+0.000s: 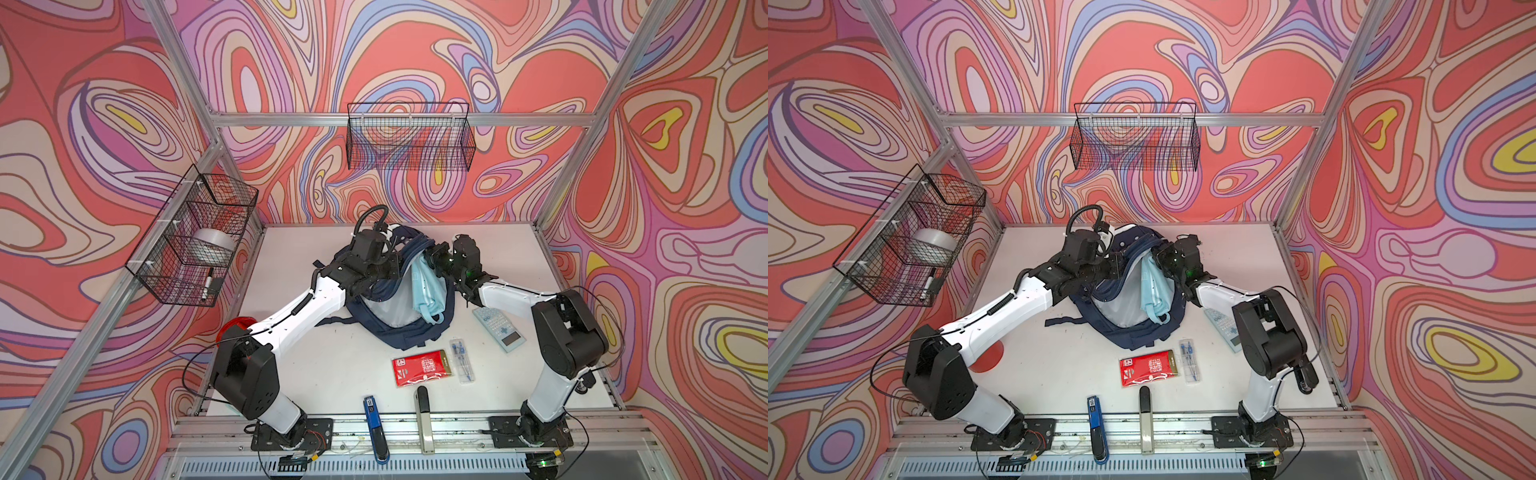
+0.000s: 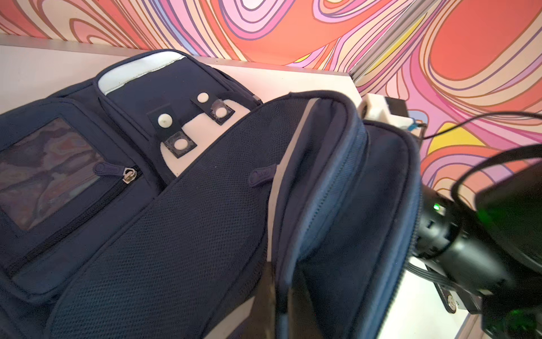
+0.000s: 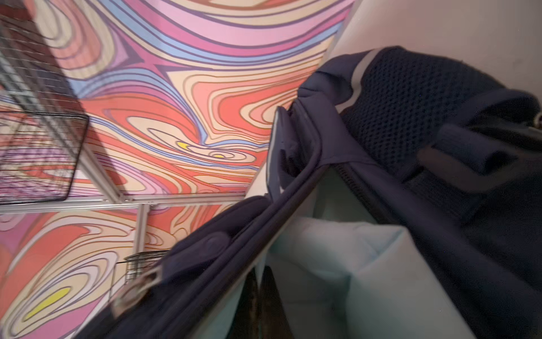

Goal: Pack books, pencil case, and school supplies into a backpack
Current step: Place the pencil pouch in the student bag.

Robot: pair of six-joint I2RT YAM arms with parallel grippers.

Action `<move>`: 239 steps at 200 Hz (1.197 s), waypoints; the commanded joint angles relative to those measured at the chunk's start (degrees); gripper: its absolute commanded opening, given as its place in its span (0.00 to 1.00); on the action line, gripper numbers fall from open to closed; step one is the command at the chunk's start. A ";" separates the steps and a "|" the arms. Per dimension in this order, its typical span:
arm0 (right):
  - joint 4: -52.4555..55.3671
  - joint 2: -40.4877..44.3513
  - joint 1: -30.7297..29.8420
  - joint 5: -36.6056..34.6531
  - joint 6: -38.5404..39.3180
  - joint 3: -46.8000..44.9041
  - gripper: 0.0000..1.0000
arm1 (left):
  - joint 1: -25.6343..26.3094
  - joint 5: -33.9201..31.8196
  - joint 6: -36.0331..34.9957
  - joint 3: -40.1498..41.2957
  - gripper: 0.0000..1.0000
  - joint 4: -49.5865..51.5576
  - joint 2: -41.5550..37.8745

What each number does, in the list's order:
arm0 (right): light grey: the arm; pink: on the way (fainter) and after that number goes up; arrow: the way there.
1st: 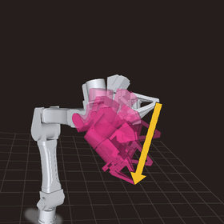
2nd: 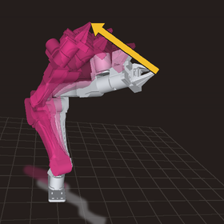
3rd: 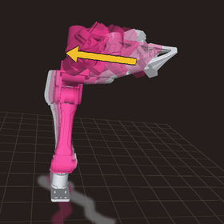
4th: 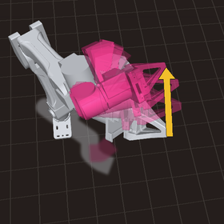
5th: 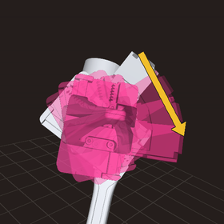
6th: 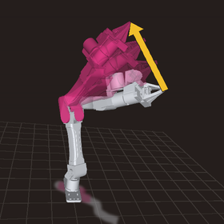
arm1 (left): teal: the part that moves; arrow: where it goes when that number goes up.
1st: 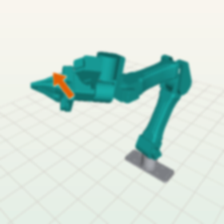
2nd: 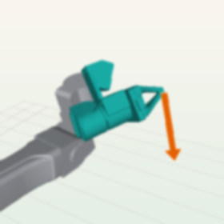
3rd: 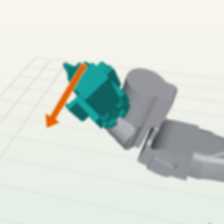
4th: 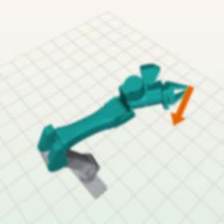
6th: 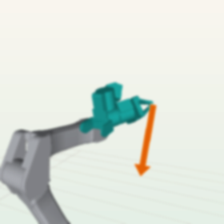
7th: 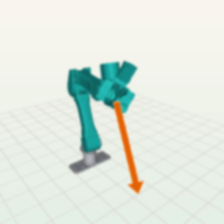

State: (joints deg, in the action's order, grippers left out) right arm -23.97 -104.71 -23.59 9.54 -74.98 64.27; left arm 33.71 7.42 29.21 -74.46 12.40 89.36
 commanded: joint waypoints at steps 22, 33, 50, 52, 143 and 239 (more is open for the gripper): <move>8.82 -0.07 0.54 4.59 7.05 5.51 0.52 | 0.11 -1.18 2.56 2.17 0.00 -5.54 -3.77; 14.07 1.53 0.56 4.60 10.35 6.46 0.55 | 0.14 -1.19 2.82 2.85 0.00 -6.29 -3.83; 24.51 2.84 0.66 5.23 17.35 10.64 0.59 | 0.12 -0.22 3.25 3.07 0.00 -6.77 -3.26; 25.79 2.84 0.61 5.49 18.41 11.39 0.59 | 0.10 -0.15 3.29 3.08 0.00 -6.82 -3.19; 52.66 22.89 0.52 3.02 39.36 3.02 0.68 | 0.12 -0.57 1.50 1.72 0.00 -6.29 -2.58; 19.55 20.09 2.57 13.30 34.96 -18.70 0.38 | 1.35 1.73 -4.95 -4.43 0.00 -1.79 -0.69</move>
State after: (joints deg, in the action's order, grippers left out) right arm 8.12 -81.49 -20.36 18.63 -40.12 46.26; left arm 33.85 6.79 25.04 -75.22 13.65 88.73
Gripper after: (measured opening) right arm 0.377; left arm 0.048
